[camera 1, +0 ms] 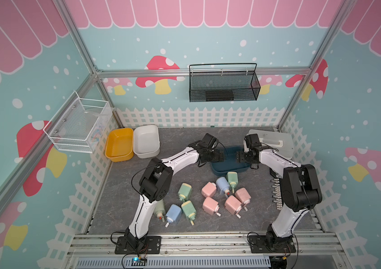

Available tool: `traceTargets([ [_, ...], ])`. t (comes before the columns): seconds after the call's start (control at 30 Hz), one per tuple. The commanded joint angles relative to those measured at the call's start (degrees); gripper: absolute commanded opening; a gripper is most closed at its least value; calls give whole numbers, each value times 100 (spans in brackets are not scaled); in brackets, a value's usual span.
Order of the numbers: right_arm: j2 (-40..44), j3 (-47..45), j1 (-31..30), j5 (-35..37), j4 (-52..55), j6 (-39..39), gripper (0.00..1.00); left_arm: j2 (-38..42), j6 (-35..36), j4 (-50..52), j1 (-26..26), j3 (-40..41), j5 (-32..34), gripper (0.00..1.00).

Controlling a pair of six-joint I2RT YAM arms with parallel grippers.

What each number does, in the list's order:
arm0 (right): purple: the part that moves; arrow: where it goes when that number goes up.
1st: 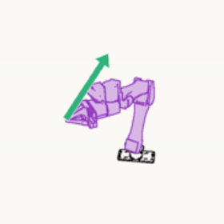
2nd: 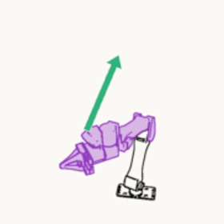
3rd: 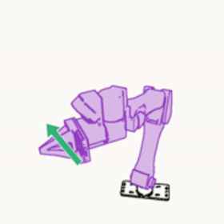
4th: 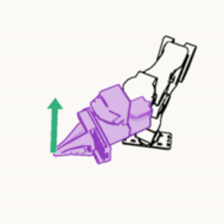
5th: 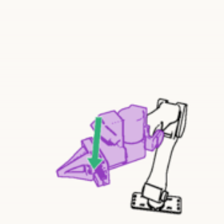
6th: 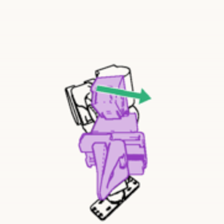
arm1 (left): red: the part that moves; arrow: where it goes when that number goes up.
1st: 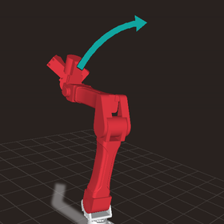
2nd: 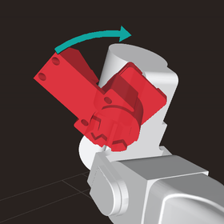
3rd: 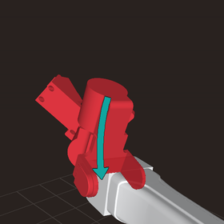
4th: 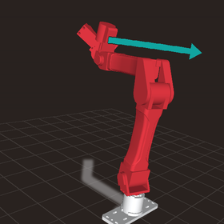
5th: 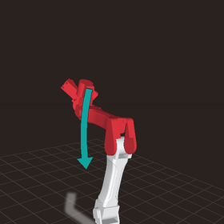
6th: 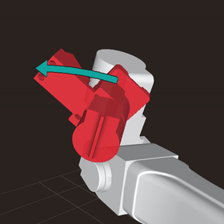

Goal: Place the pencil sharpeners by color into the storage box
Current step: Move the storage box to the center of the board.

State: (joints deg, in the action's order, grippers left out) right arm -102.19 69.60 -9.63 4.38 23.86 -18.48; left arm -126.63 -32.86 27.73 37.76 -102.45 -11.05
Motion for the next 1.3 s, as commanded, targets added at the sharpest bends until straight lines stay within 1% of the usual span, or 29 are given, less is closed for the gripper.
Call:
traceTargets([
  [0.0, 246, -241, 8, -367, 13, -32, 84, -202, -69, 31, -39, -294, -222, 99],
  [0.13, 488, -443, 9, -583, -118, -67, 81, -307, -67, 66, -40, -454, -212, 99],
  [0.27, 581, -489, 5, -513, -117, -67, 82, -413, -29, 175, -40, -613, -213, 99],
  [0.4, 686, -556, 6, -531, -155, -120, 83, -417, 50, 322, -57, -653, -71, 99],
  [0.5, 819, -605, 10, -483, -163, -165, 87, -264, 169, 440, -154, -566, 147, 99],
  [0.63, 1135, -715, 10, -439, -229, -77, 94, 392, 447, 457, -385, -61, 423, 99],
  [0.7, 1368, -826, 6, -474, -367, -40, 99, 859, 659, 478, -543, 327, 706, 99],
  [0.83, 1689, -922, 6, -789, -542, 16, 99, 1640, 879, 522, -1052, 1054, 1025, 99],
  [0.93, 1946, -984, 6, -980, -683, -38, 99, 2059, 977, 594, -1588, 1448, 1390, 99],
  [1.0, 2194, -1307, 6, -1391, -1281, -21, 99, 2150, 1004, 744, -1998, 1545, 1522, 99],
  [1.07, 2426, -1702, 6, -1718, -2090, -84, 99, 2093, 911, 1032, -2314, 1427, 1677, 99],
  [1.13, 2604, -2034, 6, -1638, -2708, -313, 99, 2025, 930, 1127, -2554, 1350, 1731, 99],
  [1.2, 2693, -2127, 8, -1500, -2888, -500, 99, 1886, 1036, 1159, -2711, 1211, 1931, 99],
  [1.27, 2687, -1990, 7, -1518, -2645, -548, 99, 1623, 1141, 1365, -2827, 884, 2077, 99],
])
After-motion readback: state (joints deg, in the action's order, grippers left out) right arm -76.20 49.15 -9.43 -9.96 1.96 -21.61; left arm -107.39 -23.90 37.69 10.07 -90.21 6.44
